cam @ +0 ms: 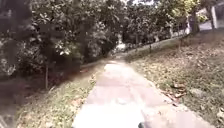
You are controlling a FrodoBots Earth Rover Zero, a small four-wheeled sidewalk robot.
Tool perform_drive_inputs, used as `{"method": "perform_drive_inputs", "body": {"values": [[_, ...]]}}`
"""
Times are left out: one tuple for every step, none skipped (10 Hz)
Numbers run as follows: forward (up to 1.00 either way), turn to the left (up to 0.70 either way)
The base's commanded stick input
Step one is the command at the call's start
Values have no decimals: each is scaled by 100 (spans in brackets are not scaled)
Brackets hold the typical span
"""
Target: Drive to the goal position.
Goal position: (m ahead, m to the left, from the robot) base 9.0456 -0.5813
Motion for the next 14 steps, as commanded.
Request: {"method": "perform_drive_inputs", "body": {"values": [[70,-32],[70,-31],[70,-3],[70,0],[70,0],[70,0],[70,0],[70,0],[70,0],[70,0],[70,0],[70,0],[70,0],[70,0]]}}
